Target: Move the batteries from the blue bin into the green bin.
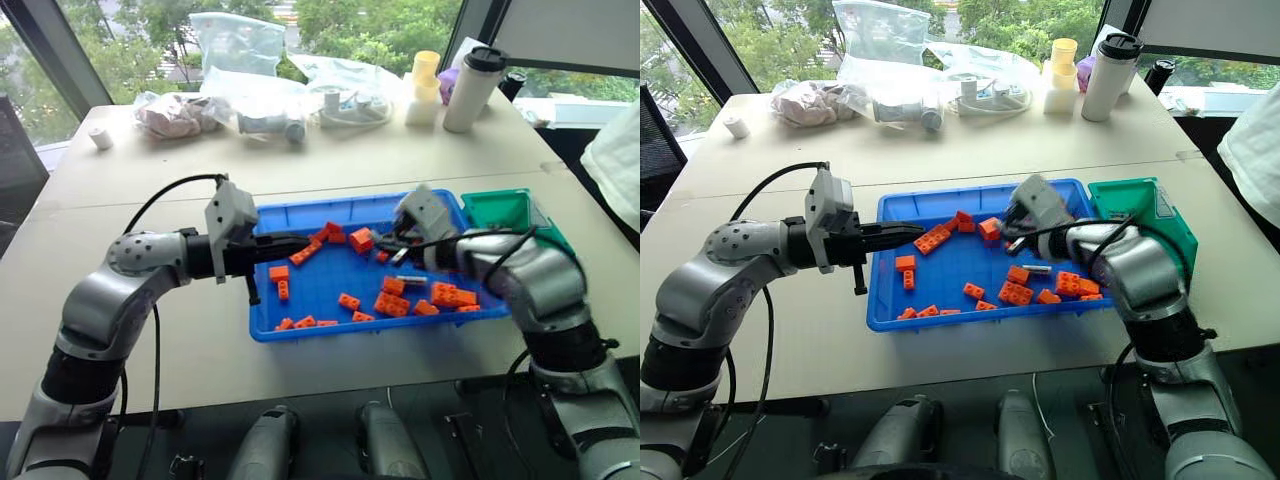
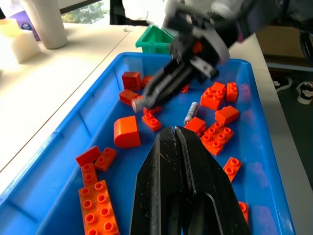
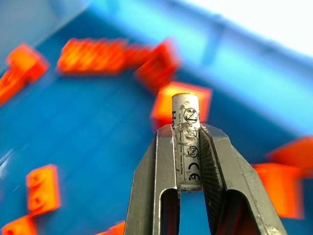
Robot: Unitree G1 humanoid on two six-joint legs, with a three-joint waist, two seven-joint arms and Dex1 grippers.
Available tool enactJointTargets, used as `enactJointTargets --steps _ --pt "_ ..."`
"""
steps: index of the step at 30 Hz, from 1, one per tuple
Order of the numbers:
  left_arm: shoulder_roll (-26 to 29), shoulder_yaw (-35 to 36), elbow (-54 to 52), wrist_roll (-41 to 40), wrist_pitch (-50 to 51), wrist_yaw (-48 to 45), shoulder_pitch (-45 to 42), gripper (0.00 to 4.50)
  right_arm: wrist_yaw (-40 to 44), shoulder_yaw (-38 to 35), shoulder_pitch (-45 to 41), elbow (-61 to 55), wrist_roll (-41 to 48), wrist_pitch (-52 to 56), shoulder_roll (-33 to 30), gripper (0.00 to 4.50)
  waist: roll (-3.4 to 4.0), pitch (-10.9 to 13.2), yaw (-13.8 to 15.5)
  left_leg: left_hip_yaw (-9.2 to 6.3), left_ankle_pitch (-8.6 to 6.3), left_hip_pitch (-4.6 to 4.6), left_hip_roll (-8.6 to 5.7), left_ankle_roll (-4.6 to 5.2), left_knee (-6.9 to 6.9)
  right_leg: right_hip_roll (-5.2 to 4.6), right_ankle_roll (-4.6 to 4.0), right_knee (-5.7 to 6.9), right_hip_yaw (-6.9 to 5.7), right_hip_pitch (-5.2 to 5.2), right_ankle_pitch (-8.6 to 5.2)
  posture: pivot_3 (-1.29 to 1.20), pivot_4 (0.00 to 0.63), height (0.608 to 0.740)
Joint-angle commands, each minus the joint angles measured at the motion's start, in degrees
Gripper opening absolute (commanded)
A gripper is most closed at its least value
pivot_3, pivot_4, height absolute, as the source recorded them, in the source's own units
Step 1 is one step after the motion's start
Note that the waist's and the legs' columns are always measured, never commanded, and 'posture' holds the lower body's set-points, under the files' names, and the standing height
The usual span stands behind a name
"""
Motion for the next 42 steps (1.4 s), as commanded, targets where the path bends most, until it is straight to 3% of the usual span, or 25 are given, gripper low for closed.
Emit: enactJointTargets --steps 1,6,11,20,24,27,34,42 --pt "-0.14 0.44 -0.61 0.16 -1.15 -0.17 -0.75 0.00 -2.45 -9.54 -0.83 2.34 -3.00 -0.17 -8.58 0.06 -0.06 -0.03 0.69 -0.01 0.00 0.00 0.00 0.00 -0.04 0.00 0.00 -0.05 -0.03 0.01 0.00 0.00 0.150 0.740" --pt "-0.77 -0.16 0.30 0.32 -1.58 -0.76 -1.47 0.00 -0.50 -13.15 5.51 4.00 -3.62 0.71 -17.19 0.06 -0.06 -0.04 0.57 0.09 -0.02 0.00 0.05 0.03 -0.13 0.01 -0.01 -0.10 -0.01 0.01 -0.01 0.00 0.150 0.740" --pt "-1.13 -1.11 2.91 1.44 -2.85 -2.10 -2.78 0.00 2.09 -14.50 14.79 2.75 -2.57 -0.12 -19.39 0.06 -0.05 -0.04 0.19 0.15 -0.01 0.04 0.07 0.04 -0.05 0.02 0.00 -0.01 0.04 0.02 -0.01 0.00 0.150 0.740" --pt "-1.28 -1.37 4.02 1.96 -3.49 -3.34 -3.46 0.00 5.36 -16.16 16.21 -0.71 0.86 -2.36 -19.43 4.42 -0.05 -0.04 -0.54 0.12 -0.01 0.04 0.07 0.04 -0.05 0.04 0.00 0.00 0.04 0.02 0.00 0.00 0.150 0.740" --pt "-1.32 -1.35 4.23 1.96 -3.40 -3.72 -3.69 0.00 12.47 -13.79 15.10 -6.27 7.51 -2.71 -19.08 4.42 -0.04 -0.04 -0.51 0.12 -0.01 0.04 0.07 0.04 -0.05 0.04 0.00 -0.01 0.04 0.02 0.00 0.00 0.150 0.740" --pt "-1.37 -1.59 4.81 2.28 -3.64 -4.33 -4.18 0.00 21.38 -5.94 14.79 -9.27 9.75 -8.26 -19.81 4.42 -0.05 -0.03 -0.52 0.10 -0.02 0.04 0.08 0.04 -0.04 0.04 0.01 -0.02 0.01 0.04 -0.01 0.00 0.150 0.740" --pt "-1.30 -1.41 4.52 2.55 -3.40 -4.52 -4.74 0.00 28.82 9.25 9.93 0.89 1.91 -19.86 -18.77 4.42 -0.07 -0.03 -0.40 0.08 -0.02 0.03 0.05 0.04 0.03 0.01 0.02 -0.04 -0.02 0.07 0.00 0.00 0.150 0.740" --pt "-0.13 -0.23 2.46 2.26 -2.46 -3.35 -3.34 0.00 32.90 17.49 7.66 12.62 -6.80 -30.73 -15.97 4.42 -0.07 -0.02 -0.55 0.06 -0.02 0.04 0.06 0.04 0.00 0.02 0.02 -0.04 -0.02 0.05 0.00 0.00 0.150 0.740"
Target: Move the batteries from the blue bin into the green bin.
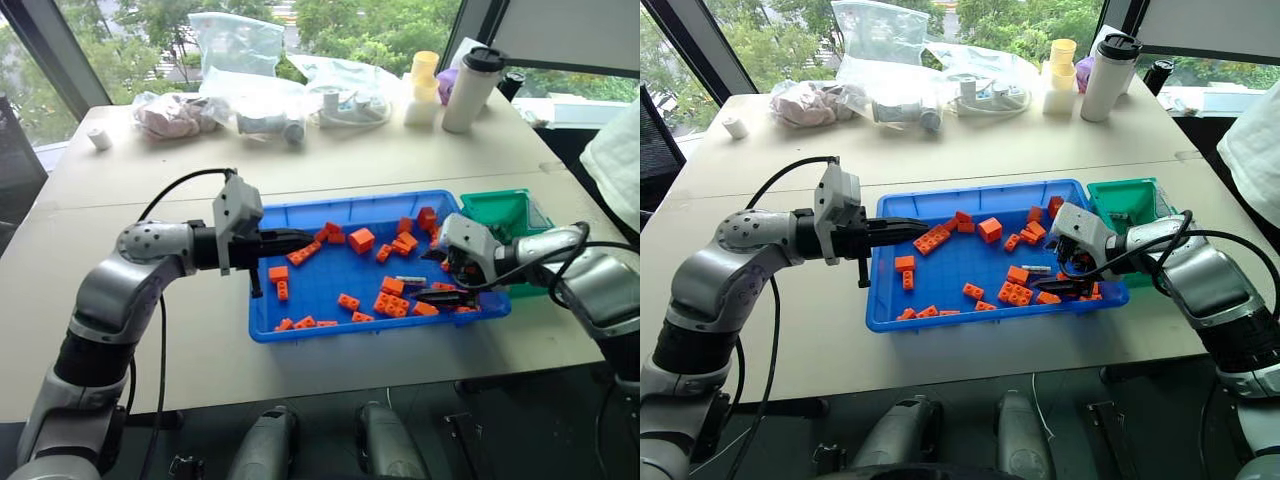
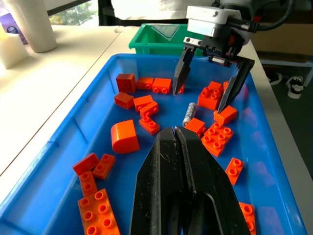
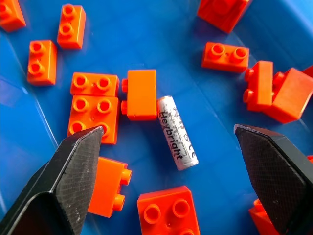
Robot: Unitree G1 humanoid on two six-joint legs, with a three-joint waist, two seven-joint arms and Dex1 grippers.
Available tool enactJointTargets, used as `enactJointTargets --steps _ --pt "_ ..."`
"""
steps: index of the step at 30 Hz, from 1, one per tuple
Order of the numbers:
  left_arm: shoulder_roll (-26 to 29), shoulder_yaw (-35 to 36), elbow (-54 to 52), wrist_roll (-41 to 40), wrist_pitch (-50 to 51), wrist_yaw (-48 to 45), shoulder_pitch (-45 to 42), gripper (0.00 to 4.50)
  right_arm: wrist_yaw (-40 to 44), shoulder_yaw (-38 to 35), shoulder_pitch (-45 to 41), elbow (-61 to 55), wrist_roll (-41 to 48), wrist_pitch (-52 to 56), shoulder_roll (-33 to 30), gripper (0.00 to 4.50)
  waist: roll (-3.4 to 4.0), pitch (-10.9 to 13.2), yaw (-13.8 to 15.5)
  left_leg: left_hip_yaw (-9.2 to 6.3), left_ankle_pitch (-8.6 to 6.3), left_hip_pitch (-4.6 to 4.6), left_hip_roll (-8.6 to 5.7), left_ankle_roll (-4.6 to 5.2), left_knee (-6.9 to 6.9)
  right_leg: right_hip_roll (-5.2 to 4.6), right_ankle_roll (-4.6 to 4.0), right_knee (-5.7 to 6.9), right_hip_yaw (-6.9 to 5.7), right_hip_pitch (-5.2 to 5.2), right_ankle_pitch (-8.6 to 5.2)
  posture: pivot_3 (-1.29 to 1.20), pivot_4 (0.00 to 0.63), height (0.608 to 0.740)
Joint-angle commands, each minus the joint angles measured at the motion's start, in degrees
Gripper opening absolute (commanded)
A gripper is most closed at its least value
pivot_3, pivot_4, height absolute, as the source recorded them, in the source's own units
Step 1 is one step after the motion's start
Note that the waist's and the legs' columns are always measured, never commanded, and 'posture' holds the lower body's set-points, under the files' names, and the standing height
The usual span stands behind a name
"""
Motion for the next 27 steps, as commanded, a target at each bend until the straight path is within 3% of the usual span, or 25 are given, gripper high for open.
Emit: enactJointTargets --steps 1,2,4,11,15,20,27 --pt "0.98 1.99 -2.66 -0.42 -0.06 0.70 0.45 0.00 1.12 0.82 -2.27 3.92 -3.21 -4.19 1.60 4.42 0.00 0.00 -0.05 0.00 0.00 0.00 0.00 0.00 0.00 0.00 0.00 0.00 0.00 0.00 0.00 0.00 0.150 0.740" --pt "1.12 2.16 -2.92 -0.53 0.05 0.84 0.68 0.00 1.29 1.16 -2.55 5.17 -3.86 -5.05 2.31 4.42 0.00 0.00 -0.09 -0.01 0.00 0.00 0.00 0.00 0.00 0.00 0.00 0.01 0.00 0.00 0.00 0.00 0.150 0.740" --pt "1.35 2.34 -3.26 -0.68 0.19 1.10 0.98 0.00 1.32 1.63 -3.05 7.33 -5.36 -7.19 3.54 3.61 0.00 0.00 -0.08 -0.01 0.00 0.02 0.01 -0.01 0.00 0.01 0.00 0.01 0.00 0.00 0.00 0.00 0.150 0.740" --pt "1.63 2.51 -3.71 -0.88 0.28 1.68 1.36 0.00 1.81 0.24 -3.73 7.85 -6.91 -7.80 4.95 0.03 0.00 0.00 0.11 -0.02 0.00 0.01 -0.01 -0.01 0.01 -0.01 0.00 0.01 0.00 0.00 0.00 0.00 0.150 0.740" --pt "1.47 2.43 -3.42 -0.98 0.20 1.72 1.04 0.00 -2.45 -5.26 -6.07 5.69 -5.25 -4.02 5.54 0.01 0.01 0.01 0.06 -0.03 0.00 0.01 -0.01 -0.02 0.00 -0.01 0.00 0.01 0.00 -0.01 0.00 0.00 0.150 0.740" --pt "0.79 1.93 -2.85 -0.73 -0.24 1.78 0.88 0.00 -11.31 -18.84 -11.11 6.50 -2.97 4.37 2.15 0.01 0.05 0.03 0.24 -0.03 0.00 -0.01 -0.01 -0.02 -0.03 -0.01 -0.01 0.03 0.02 -0.05 0.00 0.00 0.150 0.740" --pt "-0.30 1.79 -2.66 -1.16 -0.23 1.69 0.81 0.00 -15.53 -26.89 -4.75 6.39 -3.59 8.70 -3.37 0.01 0.02 0.01 1.29 0.01 0.00 -0.04 -0.01 -0.01 -0.03 -0.04 -0.01 -0.03 0.01 -0.03 0.00 0.00 0.150 0.740"
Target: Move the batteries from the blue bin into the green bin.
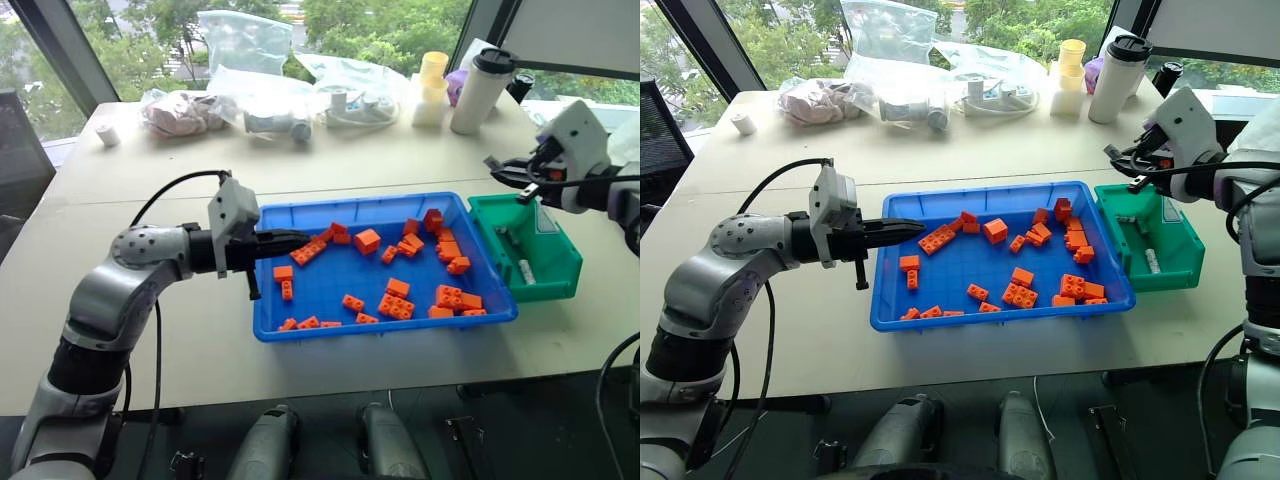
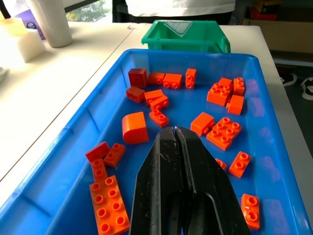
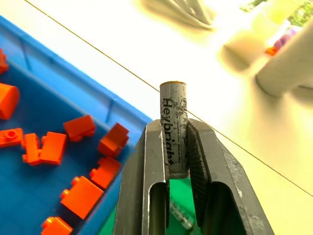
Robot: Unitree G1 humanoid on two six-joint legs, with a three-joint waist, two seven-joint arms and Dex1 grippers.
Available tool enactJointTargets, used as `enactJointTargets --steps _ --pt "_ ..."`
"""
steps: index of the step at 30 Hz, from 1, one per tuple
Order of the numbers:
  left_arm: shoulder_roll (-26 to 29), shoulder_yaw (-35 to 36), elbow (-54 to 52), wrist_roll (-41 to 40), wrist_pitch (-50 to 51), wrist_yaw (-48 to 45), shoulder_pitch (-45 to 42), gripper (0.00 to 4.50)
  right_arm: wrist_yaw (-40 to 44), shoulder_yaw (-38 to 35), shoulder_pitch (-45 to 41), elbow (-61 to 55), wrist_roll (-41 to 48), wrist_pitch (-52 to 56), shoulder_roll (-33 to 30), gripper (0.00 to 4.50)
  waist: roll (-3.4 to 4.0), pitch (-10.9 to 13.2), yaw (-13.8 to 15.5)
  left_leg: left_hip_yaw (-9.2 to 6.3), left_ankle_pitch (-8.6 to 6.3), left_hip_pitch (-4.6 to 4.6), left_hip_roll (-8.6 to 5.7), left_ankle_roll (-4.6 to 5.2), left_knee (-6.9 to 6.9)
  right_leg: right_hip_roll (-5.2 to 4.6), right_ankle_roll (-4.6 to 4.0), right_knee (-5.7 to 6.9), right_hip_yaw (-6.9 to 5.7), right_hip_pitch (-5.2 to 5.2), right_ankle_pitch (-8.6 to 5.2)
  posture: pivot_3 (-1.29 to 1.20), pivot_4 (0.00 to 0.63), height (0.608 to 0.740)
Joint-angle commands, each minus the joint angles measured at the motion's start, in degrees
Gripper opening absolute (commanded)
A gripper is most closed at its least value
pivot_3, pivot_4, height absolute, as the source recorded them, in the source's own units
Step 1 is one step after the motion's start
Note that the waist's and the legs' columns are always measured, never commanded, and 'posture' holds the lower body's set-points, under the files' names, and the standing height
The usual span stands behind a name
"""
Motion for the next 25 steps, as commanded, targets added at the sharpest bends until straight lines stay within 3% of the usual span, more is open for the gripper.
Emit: enactJointTargets --steps 1,2,7,11,14,17,21,25 --pt "-0.33 0.94 -1.04 -0.96 -0.38 -0.03 -0.68 0.00 -1.54 -3.62 4.23 -1.20 -0.49 0.85 -2.59 0.01 0.01 0.00 -0.02 0.02 0.00 0.00 0.00 0.00 0.02 0.00 0.00 0.02 0.02 0.00 0.00 0.00 0.150 0.740" --pt "-0.52 1.00 -0.92 -1.12 -0.37 -0.11 -0.74 0.00 -1.57 -4.15 6.02 -1.47 -0.57 0.96 -3.10 0.01 0.01 0.00 -0.01 0.03 0.00 0.01 0.00 0.00 0.02 0.00 0.00 0.03 0.03 0.00 0.00 0.00 0.150 0.740" --pt "-0.78 1.29 -0.45 -1.62 -0.20 -0.29 -1.22 0.00 -1.62 -6.34 12.13 -2.75 0.43 1.28 -4.52 2.33 0.03 0.00 -0.29 0.05 0.00 0.02 0.01 0.01 0.03 0.02 0.00 0.05 0.03 0.00 0.01 0.00 0.150 0.740" --pt "-0.69 1.22 -0.34 -1.72 -0.31 -0.53 -1.27 0.00 -1.73 -7.12 13.95 -3.57 0.95 1.26 -4.39 4.46 0.04 -0.01 -0.56 0.06 0.00 0.04 0.02 0.01 0.02 0.05 0.00 0.08 0.04 0.00 0.01 0.00 0.150 0.740" --pt "-0.73 1.25 -0.29 -1.94 -0.07 -0.54 -1.59 0.00 -2.62 -7.67 12.55 -4.20 1.21 1.84 -4.42 4.46 0.04 -0.01 -0.59 0.06 0.00 0.04 0.02 0.01 0.03 0.05 0.00 0.08 0.04 0.00 0.01 0.00 0.150 0.740" --pt "-0.15 1.37 -0.48 -2.14 0.22 -0.89 -1.37 0.00 2.62 -9.00 9.98 -11.43 8.73 3.58 -3.82 4.46 0.06 0.00 -0.75 0.06 0.01 0.04 0.02 0.01 0.02 0.05 0.01 0.08 0.04 0.00 0.01 0.00 0.150 0.740" --pt "0.91 1.52 -0.80 -2.36 0.58 -1.50 -1.22 0.00 10.67 -10.46 12.59 -20.95 16.76 4.72 -5.98 4.46 0.06 0.00 -1.12 -0.02 0.00 0.03 0.05 0.01 -0.02 0.07 0.01 0.05 -0.01 0.01 0.00 0.00 0.150 0.740" --pt "2.64 2.39 -2.10 -3.09 1.59 -1.83 -0.95 0.00 12.53 -12.05 13.88 -24.89 21.01 6.30 -7.48 4.46 0.04 0.01 -1.05 -0.01 -0.01 0.02 0.01 0.04 0.07 0.02 0.02 0.02 -0.02 0.08 0.00 0.00 0.150 0.740"
